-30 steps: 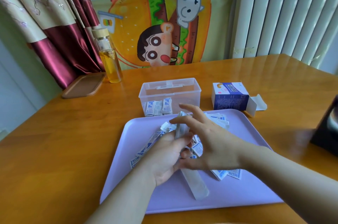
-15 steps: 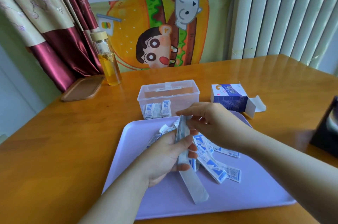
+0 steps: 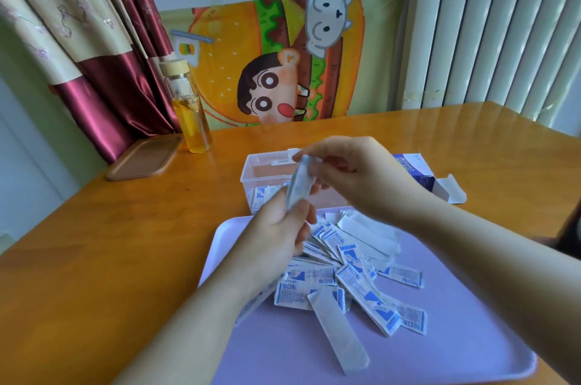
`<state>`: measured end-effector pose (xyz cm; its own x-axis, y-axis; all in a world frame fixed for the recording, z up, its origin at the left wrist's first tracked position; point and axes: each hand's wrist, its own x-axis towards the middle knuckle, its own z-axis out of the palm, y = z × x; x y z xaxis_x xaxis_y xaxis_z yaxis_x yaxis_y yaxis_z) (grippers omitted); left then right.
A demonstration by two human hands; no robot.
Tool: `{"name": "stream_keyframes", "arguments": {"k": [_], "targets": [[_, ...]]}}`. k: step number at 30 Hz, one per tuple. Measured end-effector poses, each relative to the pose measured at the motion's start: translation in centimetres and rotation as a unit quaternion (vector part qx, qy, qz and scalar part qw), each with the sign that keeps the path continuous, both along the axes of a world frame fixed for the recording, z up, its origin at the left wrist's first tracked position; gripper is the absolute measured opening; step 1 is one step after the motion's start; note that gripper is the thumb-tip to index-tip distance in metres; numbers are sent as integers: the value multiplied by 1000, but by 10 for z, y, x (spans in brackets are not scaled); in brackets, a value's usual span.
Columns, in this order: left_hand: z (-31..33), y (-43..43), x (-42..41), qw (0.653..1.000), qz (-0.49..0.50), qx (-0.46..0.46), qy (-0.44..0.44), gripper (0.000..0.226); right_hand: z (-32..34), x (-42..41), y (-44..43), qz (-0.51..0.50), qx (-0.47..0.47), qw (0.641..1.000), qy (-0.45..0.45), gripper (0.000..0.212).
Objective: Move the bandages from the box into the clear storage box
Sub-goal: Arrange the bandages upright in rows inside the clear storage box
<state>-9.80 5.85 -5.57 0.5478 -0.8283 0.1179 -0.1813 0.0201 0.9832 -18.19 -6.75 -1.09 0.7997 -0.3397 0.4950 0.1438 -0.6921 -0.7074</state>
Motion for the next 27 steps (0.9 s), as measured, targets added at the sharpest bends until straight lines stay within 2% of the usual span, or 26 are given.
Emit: {"name": "stream_keyframes", "arguments": {"k": [4, 7, 12, 16, 17, 19, 22, 25, 27], "targets": [[22, -4, 30, 1000, -5, -16, -16, 23, 18, 26, -9, 70, 67, 995, 35, 23], [36, -11, 56, 999, -36, -8, 1, 22, 24, 51, -15, 78, 113, 990, 36, 22], [49, -32, 95, 999, -17, 31, -24, 22, 28, 96, -25, 11, 16, 1000, 9, 20], [55, -53, 122, 986, -14, 98, -135, 25, 29, 130, -43, -16, -15, 999, 39, 20], [55, -59, 130, 974, -21, 131, -184, 26, 27, 138, -49, -32, -30, 998, 54, 18], [51, -70, 146, 927, -36, 229, -295, 28, 21, 150, -62, -57, -25, 992, 111, 18], [41, -80, 167, 828, -41, 367, -422, 29, 2, 163, -79, -56, 88, 965, 241, 14], [34, -84, 173, 751, -39, 438, -492, 42, -17, 174, -87, -37, 209, 918, 334, 11], [30, -87, 173, 703, -59, 470, -530, 43, -25, 182, -87, -23, 246, 894, 374, 17]]}}
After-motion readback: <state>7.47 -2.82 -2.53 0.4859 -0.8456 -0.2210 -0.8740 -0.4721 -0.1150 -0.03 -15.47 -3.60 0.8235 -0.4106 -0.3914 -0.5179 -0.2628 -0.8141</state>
